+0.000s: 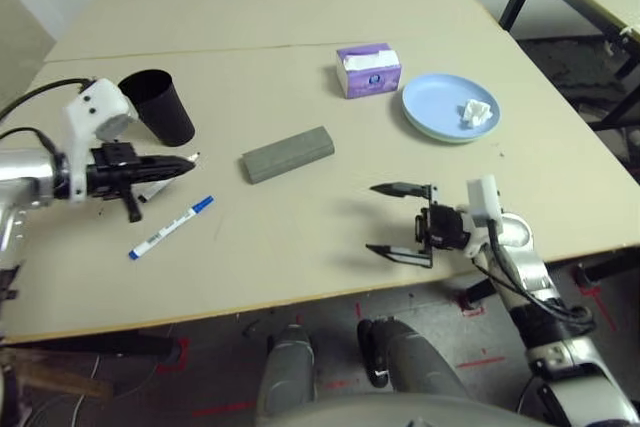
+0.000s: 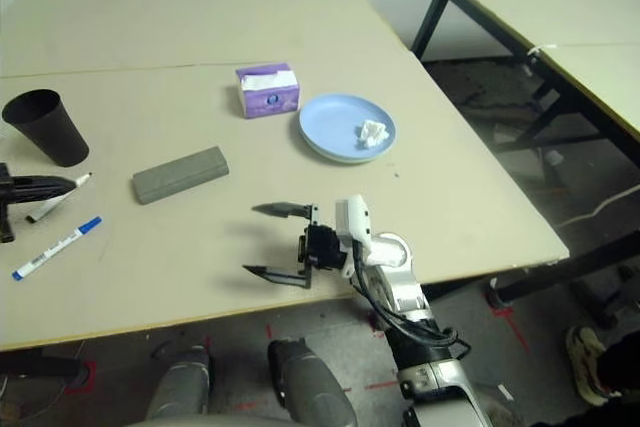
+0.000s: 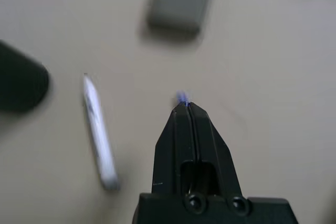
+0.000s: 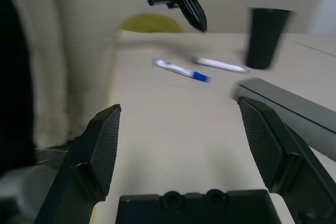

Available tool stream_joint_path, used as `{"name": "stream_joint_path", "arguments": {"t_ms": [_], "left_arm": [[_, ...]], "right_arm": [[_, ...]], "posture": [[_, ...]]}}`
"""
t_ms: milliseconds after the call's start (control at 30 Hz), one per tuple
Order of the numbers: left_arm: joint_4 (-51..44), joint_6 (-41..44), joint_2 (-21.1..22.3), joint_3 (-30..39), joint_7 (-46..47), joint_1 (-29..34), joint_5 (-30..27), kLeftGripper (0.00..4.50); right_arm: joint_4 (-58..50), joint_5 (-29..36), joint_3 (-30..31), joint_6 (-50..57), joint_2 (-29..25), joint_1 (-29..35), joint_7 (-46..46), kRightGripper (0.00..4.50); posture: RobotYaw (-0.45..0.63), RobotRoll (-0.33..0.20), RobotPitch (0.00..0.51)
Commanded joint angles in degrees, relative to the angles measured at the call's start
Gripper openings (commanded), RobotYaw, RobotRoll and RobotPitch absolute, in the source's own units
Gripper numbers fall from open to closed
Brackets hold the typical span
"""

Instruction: Organize and tidy the items on the table.

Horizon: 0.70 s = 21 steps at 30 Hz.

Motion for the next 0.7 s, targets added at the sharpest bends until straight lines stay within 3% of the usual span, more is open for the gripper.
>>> {"name": "stream_joint_path", "arguments": {"t_ms": [33, 233, 667, 700], "left_arm": [[-3.5, 3.4, 3.1, 0.3, -0.8, 2.6, 0.5, 0.03], [-5.9, 7.2, 6.0, -2.2, 0.5, 3.7, 2.1, 0.03], [-8.8, 11.5, 3.4, -12.7, 3.9, -3.9, 3.7, 0.03], [-8.7, 11.4, 3.2, -13.2, 4.2, -4.2, 4.1, 0.21]], "right_arm": [[1.0, 0.7, 1.6, 0.2, 0.0, -1.2, 4.0, 4.50], [2.4, 0.2, 2.1, 0.2, 0.4, -2.8, 6.1, 4.50], [0.9, -4.2, 1.2, 3.3, -2.7, -1.9, -1.6, 4.50], [0.5, -4.3, 1.1, 3.9, -2.9, -1.7, -2.3, 4.50]], "posture": [[0.06, 0.000, 0.214], [0.06, 0.000, 0.223], [0.00, 0.000, 0.218], [0.00, 0.000, 0.218]]}}
